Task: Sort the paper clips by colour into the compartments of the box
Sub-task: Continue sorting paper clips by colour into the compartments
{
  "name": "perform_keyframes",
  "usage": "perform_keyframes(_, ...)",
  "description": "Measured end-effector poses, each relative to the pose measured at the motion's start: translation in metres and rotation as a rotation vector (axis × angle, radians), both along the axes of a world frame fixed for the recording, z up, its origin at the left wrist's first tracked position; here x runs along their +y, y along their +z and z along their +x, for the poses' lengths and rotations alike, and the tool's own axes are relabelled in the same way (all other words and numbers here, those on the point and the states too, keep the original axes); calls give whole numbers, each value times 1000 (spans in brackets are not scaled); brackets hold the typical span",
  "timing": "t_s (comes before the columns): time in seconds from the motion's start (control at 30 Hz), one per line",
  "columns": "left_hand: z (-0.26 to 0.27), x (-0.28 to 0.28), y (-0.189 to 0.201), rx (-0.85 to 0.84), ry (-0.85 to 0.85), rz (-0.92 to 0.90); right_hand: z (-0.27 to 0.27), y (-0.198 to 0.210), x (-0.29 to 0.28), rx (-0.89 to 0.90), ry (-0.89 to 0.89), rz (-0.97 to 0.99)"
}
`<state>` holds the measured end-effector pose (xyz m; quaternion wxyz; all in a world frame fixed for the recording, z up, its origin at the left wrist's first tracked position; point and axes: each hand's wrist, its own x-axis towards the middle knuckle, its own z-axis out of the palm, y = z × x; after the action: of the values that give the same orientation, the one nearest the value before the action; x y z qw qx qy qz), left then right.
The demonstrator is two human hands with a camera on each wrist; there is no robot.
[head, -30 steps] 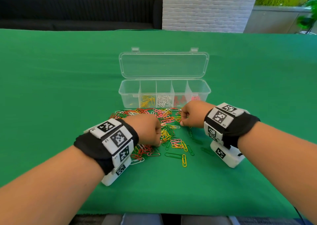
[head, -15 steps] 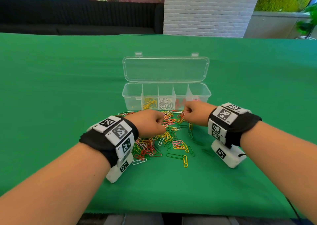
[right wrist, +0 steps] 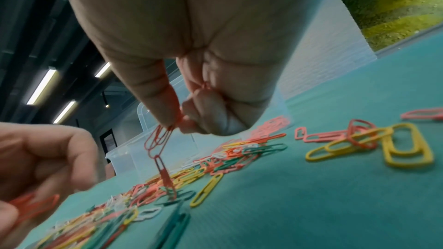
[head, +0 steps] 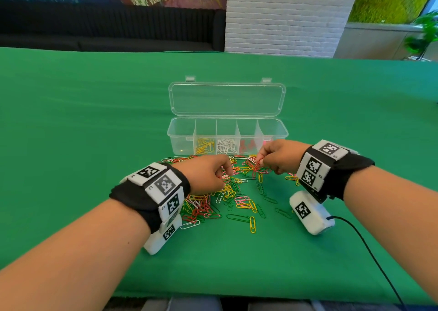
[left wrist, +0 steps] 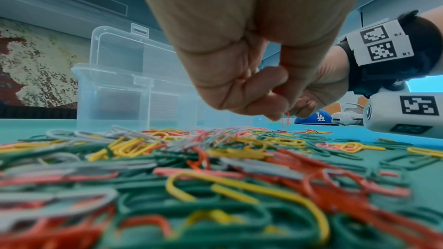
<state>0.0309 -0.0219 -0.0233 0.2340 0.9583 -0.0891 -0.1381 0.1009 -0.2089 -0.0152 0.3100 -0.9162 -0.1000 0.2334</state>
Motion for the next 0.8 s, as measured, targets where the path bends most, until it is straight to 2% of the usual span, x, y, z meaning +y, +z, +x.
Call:
perform_keyframes(0.17,1,-2,2,29,3,51,6,-4,6,134,-184,208)
perform_keyframes(0.23,3,-1,4,60,-4,75,6,1,6,159,-196,271)
perform_keyframes(0.4,26,2,30,91,40,-16,20,25,10,62,-250,315)
perform_keyframes(0.53,62,-7,50,49,154,-197,41,44,15,-68,-225,190)
perform_keyframes(0.67,94,-22,63,-5,203,-196,63,53,23,-214,-215,17)
perform_keyframes(0.8,117,-35,67,-39,243,-195,77,56,31,-283,-123,-211)
